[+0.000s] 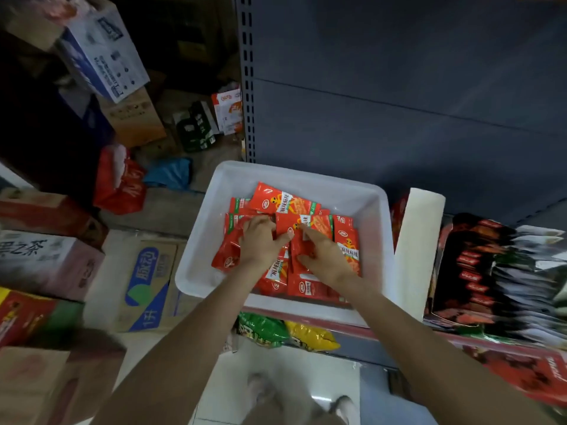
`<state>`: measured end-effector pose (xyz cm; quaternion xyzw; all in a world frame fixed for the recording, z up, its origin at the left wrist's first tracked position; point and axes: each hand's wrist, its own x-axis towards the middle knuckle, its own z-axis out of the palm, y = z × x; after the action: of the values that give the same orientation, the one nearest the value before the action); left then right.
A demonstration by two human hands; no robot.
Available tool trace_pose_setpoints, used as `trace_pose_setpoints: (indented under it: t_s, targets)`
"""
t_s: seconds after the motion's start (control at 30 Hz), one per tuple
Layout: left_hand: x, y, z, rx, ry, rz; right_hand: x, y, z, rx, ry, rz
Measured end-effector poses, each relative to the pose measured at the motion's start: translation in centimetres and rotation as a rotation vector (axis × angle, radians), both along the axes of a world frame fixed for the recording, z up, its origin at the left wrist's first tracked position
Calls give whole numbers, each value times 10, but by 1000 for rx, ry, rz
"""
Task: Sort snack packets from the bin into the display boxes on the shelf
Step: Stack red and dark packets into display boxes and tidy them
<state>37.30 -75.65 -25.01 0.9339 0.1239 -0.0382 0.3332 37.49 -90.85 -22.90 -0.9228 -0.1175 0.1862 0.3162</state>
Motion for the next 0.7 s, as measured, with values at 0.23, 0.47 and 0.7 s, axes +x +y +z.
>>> trace_pose_setpoints:
  t_s: [0.23, 0.47, 0.7]
  targets:
    - [-3, -17, 36, -132, -362, 73, 6, -20, 28, 82, -134, -68]
    - [11, -80, 108, -188, -676, -254, 13, -73, 80, 407, -295, -257]
    - [35, -161, 128, -423, -531, -344, 24, -168, 103, 520, -396, -458]
